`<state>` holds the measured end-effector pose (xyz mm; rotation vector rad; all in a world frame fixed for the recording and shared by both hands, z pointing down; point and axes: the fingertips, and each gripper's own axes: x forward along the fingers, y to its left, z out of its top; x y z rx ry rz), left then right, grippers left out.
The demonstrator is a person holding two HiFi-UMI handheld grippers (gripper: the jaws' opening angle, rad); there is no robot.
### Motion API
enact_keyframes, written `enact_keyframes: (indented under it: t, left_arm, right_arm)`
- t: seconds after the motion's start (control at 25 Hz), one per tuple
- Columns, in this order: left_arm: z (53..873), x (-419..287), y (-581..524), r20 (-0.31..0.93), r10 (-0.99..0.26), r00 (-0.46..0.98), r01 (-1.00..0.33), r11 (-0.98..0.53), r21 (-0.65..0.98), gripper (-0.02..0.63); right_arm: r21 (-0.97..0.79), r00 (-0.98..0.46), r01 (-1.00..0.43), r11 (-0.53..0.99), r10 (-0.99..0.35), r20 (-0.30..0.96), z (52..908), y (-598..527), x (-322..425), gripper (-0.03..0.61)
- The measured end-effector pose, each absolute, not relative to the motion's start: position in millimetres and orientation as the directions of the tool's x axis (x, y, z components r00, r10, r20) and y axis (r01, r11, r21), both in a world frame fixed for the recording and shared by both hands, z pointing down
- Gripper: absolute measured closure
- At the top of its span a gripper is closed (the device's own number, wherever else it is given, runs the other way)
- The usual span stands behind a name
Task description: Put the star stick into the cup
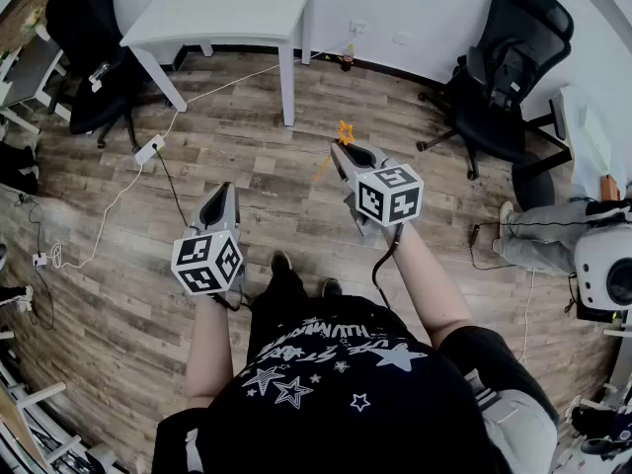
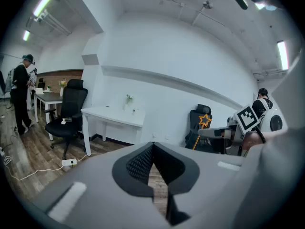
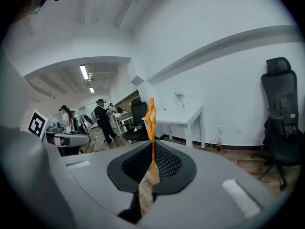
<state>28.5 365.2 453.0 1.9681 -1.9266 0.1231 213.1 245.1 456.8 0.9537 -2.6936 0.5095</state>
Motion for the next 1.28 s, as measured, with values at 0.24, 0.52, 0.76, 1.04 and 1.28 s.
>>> enact_keyframes:
  t: [0.24, 0.52, 0.76, 1.04, 1.28]
  left_arm:
    - [450, 23, 360, 0.32, -0.947, 0.031, -0.981, 0.033, 0.192, 0.612]
    - [453, 17, 358, 0.331, -0.943, 0.02, -0.981, 0.046, 0.19, 0.612]
    - [464, 5, 346, 0.338, -0.94, 0.03, -0.979, 0.041, 0.202, 0.612]
    - [468, -48, 308, 0.341, -0.937, 0.069, -0.97, 0.017, 0.242, 0.612]
    - [450, -91, 266, 0.31, -0.945, 0.105, -0.973, -0.033, 0.23, 0.612]
  right_arm:
    - [-0.246, -0.764, -0.635, 0.732, -0.548, 0.34, 459, 243, 211, 0.551]
    - [-0.254, -0.766, -0.634, 0.731, -0.545, 0.341, 461, 238, 208, 0.551]
    - [-0.259, -0.76, -0.639, 0.725, -0.543, 0.357, 472, 226, 197, 0.551]
    - [-0.267, -0.748, -0.658, 0.704, -0.571, 0.339, 466, 188, 143, 0.549]
    - [-0.269, -0.736, -0.677, 0.686, -0.615, 0.284, 436, 154, 101, 0.549]
